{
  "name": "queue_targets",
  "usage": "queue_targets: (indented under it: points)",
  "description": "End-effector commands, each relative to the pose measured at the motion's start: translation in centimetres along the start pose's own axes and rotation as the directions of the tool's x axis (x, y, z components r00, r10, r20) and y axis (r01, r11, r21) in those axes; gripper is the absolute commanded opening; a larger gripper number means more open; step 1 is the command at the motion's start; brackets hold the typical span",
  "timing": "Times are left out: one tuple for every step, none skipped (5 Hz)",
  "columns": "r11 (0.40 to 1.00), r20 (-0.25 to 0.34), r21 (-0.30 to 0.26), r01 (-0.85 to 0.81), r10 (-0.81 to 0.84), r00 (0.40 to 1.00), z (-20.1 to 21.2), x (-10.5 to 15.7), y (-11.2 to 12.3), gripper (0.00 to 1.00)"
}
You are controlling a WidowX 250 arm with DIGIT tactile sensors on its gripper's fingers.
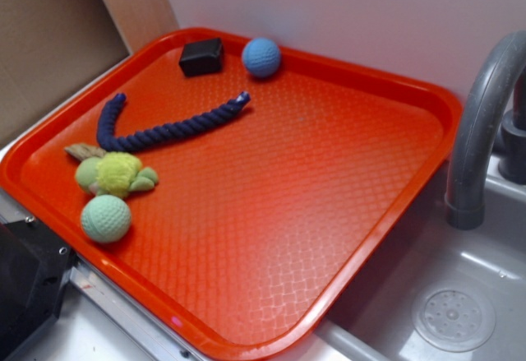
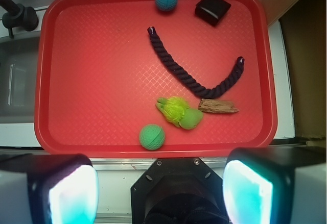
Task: Grab the blue ball.
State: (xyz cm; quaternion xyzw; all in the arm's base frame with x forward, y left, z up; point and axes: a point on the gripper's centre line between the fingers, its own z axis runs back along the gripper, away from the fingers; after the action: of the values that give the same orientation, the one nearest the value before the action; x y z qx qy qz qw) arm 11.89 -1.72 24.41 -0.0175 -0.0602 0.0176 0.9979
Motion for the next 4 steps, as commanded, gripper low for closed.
queue_targets:
  points:
    - [1.000,0.000,0.000,0.000,0.000,1.000,0.0,0.0,0.0,1.00]
    - [1.000,0.131,-0.005,0.004,-0.003,0.991,-5.1,3.9,1.1,1.00]
    - [0.998,0.253,-0.057,0.003,0.012,0.967,-4.2,5.1,2.5,1.00]
    - [0.998,0.253,-0.057,0.003,0.012,0.967,-4.2,5.1,2.5,1.00]
